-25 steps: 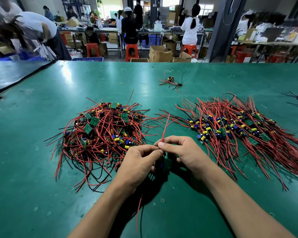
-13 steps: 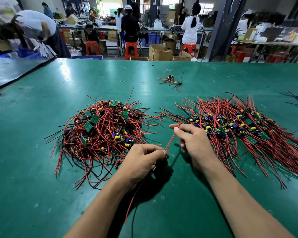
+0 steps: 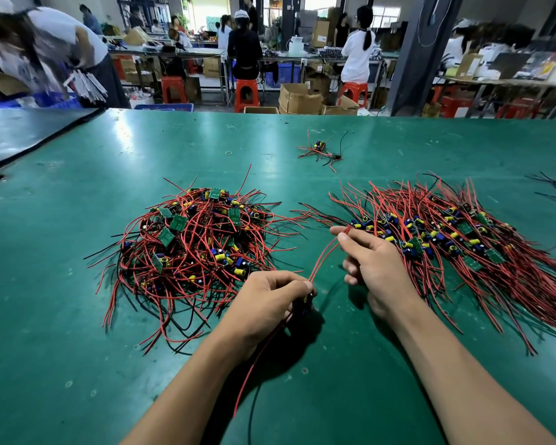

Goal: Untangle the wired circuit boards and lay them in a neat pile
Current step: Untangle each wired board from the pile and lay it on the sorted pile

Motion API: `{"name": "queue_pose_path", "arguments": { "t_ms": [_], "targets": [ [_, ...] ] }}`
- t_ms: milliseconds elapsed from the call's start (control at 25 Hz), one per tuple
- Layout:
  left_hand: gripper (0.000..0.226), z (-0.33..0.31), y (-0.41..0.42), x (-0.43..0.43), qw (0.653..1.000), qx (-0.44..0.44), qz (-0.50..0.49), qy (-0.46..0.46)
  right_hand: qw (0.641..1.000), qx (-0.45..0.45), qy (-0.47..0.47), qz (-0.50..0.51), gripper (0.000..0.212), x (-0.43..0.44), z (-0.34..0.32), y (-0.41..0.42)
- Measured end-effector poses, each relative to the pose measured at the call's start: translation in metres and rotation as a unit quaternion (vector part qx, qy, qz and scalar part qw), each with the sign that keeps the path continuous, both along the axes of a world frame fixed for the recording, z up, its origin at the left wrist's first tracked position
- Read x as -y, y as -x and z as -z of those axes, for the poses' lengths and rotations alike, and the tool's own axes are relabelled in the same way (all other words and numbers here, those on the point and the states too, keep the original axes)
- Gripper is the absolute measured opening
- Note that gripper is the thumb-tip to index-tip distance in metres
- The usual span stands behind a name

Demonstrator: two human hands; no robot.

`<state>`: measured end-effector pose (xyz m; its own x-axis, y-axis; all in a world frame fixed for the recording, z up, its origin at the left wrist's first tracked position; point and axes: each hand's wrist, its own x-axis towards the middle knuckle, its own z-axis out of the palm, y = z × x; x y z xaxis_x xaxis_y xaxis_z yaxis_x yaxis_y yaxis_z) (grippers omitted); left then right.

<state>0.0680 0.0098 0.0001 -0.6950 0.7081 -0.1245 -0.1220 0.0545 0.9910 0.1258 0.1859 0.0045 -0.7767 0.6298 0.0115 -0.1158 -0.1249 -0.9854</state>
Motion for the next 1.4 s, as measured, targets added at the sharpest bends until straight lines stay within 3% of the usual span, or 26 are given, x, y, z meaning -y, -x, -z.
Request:
{"name": "queue_pose_path", "arguments": {
  "t_ms": [120, 160, 240, 440, 680, 920, 1120, 1400],
  "targets": [
    [0.016, 0.003, 0.002, -0.001, 1.000, 0.001, -0.019, -0.012, 0.990, 0.046, 0.045, -0.122, 0.050, 0.011, -0.003, -0.006],
    [0.017, 0.004, 0.002, -0.001, 1.000, -0.001, -0.022, -0.017, 0.983, 0.075, 0.023, -0.168, 0.052, 0.017, -0.002, -0.007],
    [0.018, 0.005, 0.003, -0.001, 0.999, -0.013, -0.025, -0.020, 0.969, 0.113, -0.016, -0.221, 0.033, 0.028, -0.002, -0.008],
    [0.018, 0.004, 0.005, -0.001, 0.999, -0.040, -0.022, 0.008, 0.979, 0.133, -0.079, -0.130, 0.015, 0.021, -0.001, -0.005],
    [0.016, 0.002, 0.002, 0.000, 0.999, -0.030, 0.020, 0.014, 0.998, 0.067, -0.020, -0.007, 0.017, 0.008, 0.005, 0.002],
    [0.016, 0.002, 0.002, 0.000, 0.999, -0.026, 0.032, 0.006, 0.994, 0.021, 0.106, 0.012, 0.026, 0.006, -0.004, 0.004],
    [0.016, 0.002, 0.002, 0.001, 0.998, -0.021, 0.054, 0.001, 0.960, 0.002, 0.278, -0.026, 0.028, 0.001, -0.015, 0.001],
    [0.015, -0.001, 0.001, 0.002, 0.997, -0.024, 0.073, -0.005, 0.918, -0.058, 0.385, -0.073, 0.024, 0.003, -0.022, -0.002]
  ]
}}
